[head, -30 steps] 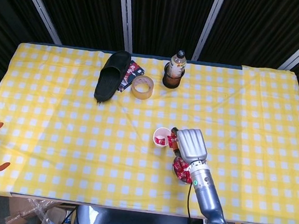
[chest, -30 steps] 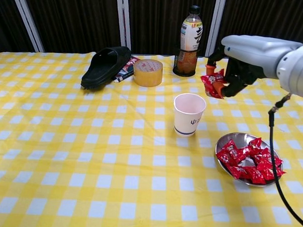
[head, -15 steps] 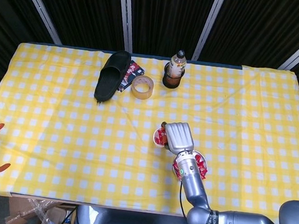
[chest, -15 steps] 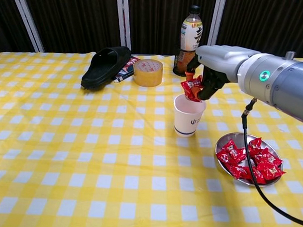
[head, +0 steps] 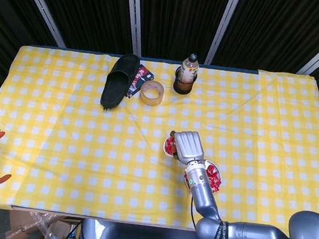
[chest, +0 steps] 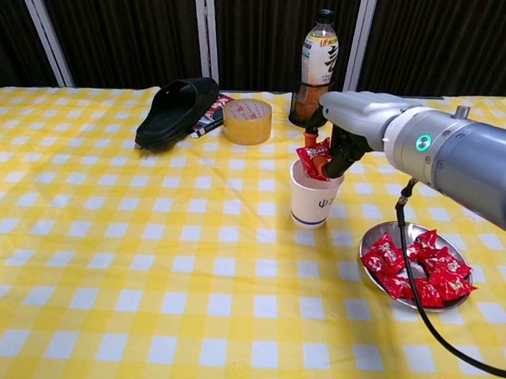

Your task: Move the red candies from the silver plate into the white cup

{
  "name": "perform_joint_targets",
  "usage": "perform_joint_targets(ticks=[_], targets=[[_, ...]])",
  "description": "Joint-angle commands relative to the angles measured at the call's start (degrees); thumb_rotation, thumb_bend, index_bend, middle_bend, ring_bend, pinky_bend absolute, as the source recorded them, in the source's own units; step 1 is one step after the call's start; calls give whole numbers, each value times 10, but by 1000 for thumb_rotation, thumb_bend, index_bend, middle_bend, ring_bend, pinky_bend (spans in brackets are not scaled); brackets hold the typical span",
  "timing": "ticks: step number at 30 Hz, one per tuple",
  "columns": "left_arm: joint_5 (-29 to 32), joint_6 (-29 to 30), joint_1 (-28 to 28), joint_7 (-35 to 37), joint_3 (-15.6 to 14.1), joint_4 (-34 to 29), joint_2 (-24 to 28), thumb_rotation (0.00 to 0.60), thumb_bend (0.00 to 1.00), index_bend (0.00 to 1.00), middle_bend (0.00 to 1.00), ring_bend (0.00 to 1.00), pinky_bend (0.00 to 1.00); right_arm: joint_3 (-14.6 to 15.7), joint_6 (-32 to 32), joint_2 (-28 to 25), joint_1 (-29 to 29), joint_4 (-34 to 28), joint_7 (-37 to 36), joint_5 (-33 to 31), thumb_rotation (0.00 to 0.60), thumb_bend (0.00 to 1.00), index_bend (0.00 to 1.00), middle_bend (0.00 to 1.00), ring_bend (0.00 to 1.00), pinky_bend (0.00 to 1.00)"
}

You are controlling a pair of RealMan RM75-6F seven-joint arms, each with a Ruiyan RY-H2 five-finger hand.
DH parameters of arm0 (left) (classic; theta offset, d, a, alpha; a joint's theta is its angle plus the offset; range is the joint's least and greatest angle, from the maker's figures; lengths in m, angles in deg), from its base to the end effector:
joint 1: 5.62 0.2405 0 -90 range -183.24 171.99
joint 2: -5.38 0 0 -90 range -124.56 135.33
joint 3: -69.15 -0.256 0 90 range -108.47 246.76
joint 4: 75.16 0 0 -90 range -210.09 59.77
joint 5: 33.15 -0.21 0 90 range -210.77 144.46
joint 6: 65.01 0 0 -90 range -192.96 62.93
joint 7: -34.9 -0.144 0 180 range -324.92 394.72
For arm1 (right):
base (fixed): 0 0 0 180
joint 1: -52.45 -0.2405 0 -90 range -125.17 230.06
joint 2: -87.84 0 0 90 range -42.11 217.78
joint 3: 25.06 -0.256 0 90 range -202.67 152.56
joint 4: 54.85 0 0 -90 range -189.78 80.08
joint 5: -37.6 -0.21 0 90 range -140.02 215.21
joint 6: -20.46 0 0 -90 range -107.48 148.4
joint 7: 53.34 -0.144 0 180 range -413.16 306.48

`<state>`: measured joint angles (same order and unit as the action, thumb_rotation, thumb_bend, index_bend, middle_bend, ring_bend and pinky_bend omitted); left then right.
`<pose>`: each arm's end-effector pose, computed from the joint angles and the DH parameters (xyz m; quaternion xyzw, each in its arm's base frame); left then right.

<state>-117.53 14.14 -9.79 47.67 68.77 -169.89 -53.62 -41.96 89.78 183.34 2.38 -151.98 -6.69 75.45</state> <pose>-0.3263 0.1633 0.1651 -0.5668 -0.4946 -0.3802 0.5381 -0.0745 -0.3354 -0.0262 0.7042 -0.4056 0.3401 0.4731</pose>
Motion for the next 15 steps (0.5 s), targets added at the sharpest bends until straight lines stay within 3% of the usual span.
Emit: perform_joint_targets(ticks=[1, 9, 15], targets=[[0, 1, 0, 0, 0, 0, -1, 600, 33, 0, 0, 0, 0, 8, -1, 9, -2, 25, -6, 13, 600, 585, 528, 990, 1000, 989], [0, -2, -1, 2, -1, 0, 1, 600, 33, 0, 0, 0, 0, 14, -7, 11, 3, 42, -21, 12, 600, 586, 527, 990, 1000, 989], [2, -2, -1, 1, -1, -1, 1, 600, 33, 0, 0, 0, 0, 17, -10, 7, 5, 37, -26, 15, 600, 585, 433, 990, 1000, 989]])
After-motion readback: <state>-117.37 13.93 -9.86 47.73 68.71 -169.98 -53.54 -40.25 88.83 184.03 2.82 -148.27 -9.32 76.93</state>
